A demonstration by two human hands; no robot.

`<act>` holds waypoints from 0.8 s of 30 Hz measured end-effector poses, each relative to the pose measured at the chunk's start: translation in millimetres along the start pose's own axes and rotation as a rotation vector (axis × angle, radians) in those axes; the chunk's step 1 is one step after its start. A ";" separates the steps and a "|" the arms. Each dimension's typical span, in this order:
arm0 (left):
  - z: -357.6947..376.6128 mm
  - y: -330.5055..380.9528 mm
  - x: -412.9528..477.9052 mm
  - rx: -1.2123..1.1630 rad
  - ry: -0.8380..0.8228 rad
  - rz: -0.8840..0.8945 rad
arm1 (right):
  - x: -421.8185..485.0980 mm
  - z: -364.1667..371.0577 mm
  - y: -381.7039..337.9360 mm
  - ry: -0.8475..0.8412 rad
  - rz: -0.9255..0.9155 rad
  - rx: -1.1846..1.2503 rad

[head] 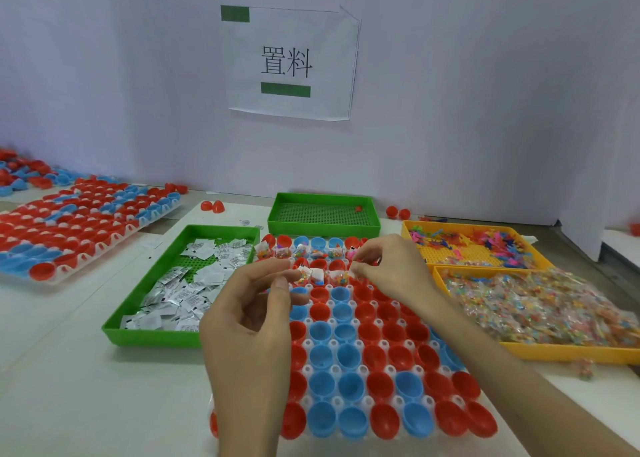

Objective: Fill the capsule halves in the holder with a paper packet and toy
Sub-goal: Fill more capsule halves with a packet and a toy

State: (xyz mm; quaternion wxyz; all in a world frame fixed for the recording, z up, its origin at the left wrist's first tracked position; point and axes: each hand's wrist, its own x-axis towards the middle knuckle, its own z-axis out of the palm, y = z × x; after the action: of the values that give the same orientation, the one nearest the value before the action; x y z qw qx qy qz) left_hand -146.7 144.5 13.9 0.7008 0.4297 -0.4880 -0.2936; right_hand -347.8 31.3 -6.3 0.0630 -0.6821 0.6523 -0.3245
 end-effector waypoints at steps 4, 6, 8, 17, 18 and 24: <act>-0.9 0.1 -1.1 0.011 -0.006 -0.007 | -1.7 5.6 1.8 -0.060 0.030 -0.078; -0.8 0.2 -0.5 0.009 -0.008 -0.008 | -1.4 5.6 3.7 -0.085 0.042 -0.084; -0.6 -0.3 0.3 0.004 -0.004 -0.010 | 0.8 5.2 4.1 -0.089 0.038 -0.096; -2.7 -0.7 0.6 0.024 0.001 -0.009 | 7.0 10.3 2.2 -0.127 -0.023 -0.131; -2.9 -0.6 0.8 0.029 0.002 -0.009 | 7.4 9.7 2.9 -0.136 -0.036 -0.120; -3.3 0.8 1.1 0.054 0.004 -0.006 | 8.1 3.9 7.1 -0.186 -0.137 -0.114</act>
State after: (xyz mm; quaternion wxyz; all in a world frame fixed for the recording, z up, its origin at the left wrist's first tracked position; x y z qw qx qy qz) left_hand -143.3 145.1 14.6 0.6892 0.4504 -0.4929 -0.2814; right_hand -352.4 21.4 -10.0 0.0620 -0.7547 0.6129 -0.2257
